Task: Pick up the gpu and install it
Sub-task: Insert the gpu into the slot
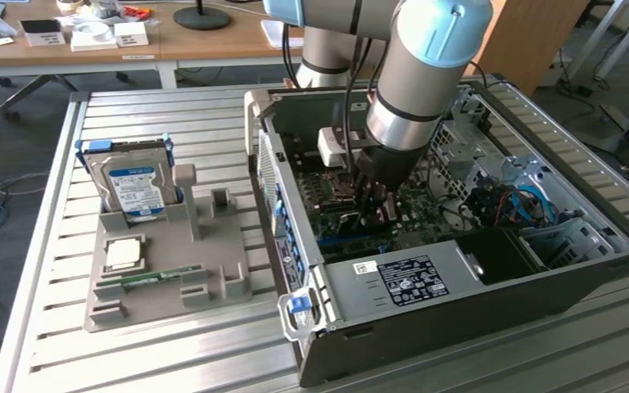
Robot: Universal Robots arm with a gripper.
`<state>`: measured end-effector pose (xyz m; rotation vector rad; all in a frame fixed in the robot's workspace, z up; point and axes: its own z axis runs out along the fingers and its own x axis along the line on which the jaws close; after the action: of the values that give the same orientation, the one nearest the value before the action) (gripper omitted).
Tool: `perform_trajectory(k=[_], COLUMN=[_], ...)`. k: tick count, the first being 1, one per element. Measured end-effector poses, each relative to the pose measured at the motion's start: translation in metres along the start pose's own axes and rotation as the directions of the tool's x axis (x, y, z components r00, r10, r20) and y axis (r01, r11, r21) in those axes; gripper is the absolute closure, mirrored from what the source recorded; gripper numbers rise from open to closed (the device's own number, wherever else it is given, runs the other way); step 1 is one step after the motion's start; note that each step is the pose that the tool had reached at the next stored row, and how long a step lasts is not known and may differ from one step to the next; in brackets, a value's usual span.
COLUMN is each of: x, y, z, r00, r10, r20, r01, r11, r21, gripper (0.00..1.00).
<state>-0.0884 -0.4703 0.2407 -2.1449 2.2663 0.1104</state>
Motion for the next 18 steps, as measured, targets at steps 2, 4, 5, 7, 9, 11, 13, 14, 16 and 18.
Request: perform_trajectory(k=[2,4,5,7,9,11,13,14,16,18], x=[0.0,0.0,0.0,0.0,0.0,0.0001,0.0,0.0,0.0,0.0], y=[0.0,0.0,0.0,-0.0001,0.0,0.0,0.0,0.0,0.0,0.0], z=[0.0,0.0,0.0002,0.001,0.0012,0.0013,0.0013,0.0013,0.0013,0.0014], r00=[1.0,1.0,1.0,1.0,1.0,1.0,1.0,1.0,1.0,1.0], r10=[0.0,0.0,0.0,0.0,0.0,0.0,0.0,0.0,0.0,0.0], r20=[0.0001,0.0001,0.0001,0.0002,0.0001,0.0001,0.0001,0.0001,0.0002,0.0002], r01=[0.0,0.0,0.0,0.0,0.0,0.0,0.0,0.0,0.0,0.0], r11=[1.0,1.0,1.0,1.0,1.0,1.0,1.0,1.0,1.0,1.0], r21=[0.0,0.0,-0.0001,0.0002,0.0,0.0,0.0,0.0,0.0,0.0], gripper=[0.73,0.73,0.73,0.73,0.73,0.73,0.73,0.73,0.73,0.73])
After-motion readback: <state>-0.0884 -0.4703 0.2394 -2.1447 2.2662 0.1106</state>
